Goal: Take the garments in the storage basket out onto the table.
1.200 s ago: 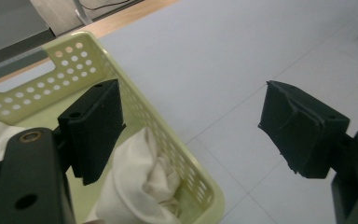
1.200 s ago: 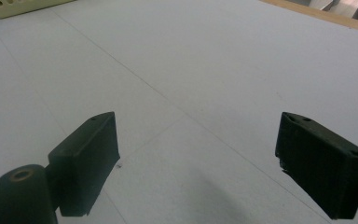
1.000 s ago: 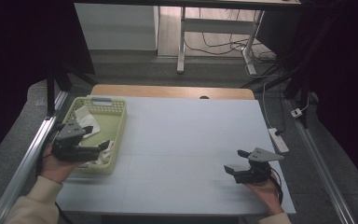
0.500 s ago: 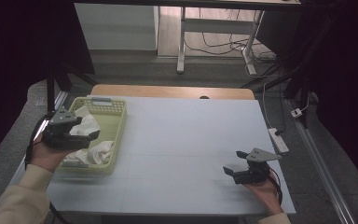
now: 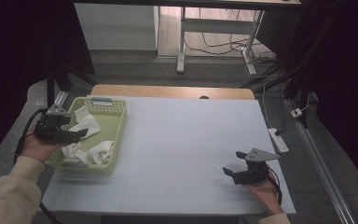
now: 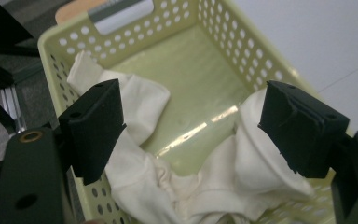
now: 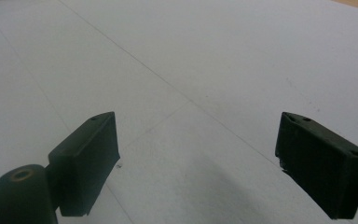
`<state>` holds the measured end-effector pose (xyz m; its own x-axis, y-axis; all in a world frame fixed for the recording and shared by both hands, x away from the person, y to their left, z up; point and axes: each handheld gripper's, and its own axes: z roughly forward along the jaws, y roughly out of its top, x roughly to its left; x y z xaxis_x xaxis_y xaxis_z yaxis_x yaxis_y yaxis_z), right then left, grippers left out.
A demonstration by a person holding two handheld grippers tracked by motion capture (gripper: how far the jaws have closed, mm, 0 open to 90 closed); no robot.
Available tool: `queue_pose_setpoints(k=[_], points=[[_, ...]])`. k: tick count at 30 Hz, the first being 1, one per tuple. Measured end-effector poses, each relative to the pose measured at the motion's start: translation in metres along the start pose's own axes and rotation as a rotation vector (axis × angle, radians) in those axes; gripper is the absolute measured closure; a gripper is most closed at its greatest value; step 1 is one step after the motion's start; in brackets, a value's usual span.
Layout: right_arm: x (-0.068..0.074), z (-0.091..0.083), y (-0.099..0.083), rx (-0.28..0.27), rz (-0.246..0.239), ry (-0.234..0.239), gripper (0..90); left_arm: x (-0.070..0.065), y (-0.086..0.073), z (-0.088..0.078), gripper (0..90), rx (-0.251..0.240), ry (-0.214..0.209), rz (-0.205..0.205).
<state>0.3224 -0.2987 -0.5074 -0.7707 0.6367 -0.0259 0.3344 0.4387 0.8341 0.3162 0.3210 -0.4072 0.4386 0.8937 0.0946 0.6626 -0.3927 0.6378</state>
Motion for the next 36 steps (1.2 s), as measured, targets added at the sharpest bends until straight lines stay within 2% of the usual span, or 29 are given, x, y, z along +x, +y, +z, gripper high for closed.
queue_pose_setpoints(k=[4, 14, 27, 29, 36], points=[[0.0, 0.001, 0.0, 0.0, 0.0, 0.002, 13.4, 0.005, -0.005, 0.006, 20.3, 0.042, 0.013, 0.01], [0.001, 0.001, 0.0, 0.007, -0.005, -0.006, 14.0, 0.016, -0.016, 0.019, 17.5, 0.165, -0.037, 0.021], [0.002, 0.004, -0.001, 0.032, -0.013, -0.002, 14.1, 0.019, -0.023, 0.041, 18.9, 0.323, -0.085, 0.036], [0.002, 0.004, -0.001, 0.035, -0.012, 0.0, 14.0, 0.019, -0.024, 0.043, 18.8, 0.327, -0.087, 0.034], [0.002, 0.005, -0.001, 0.044, -0.014, 0.003, 14.0, 0.02, -0.029, 0.054, 18.7, 0.387, -0.102, 0.031]])
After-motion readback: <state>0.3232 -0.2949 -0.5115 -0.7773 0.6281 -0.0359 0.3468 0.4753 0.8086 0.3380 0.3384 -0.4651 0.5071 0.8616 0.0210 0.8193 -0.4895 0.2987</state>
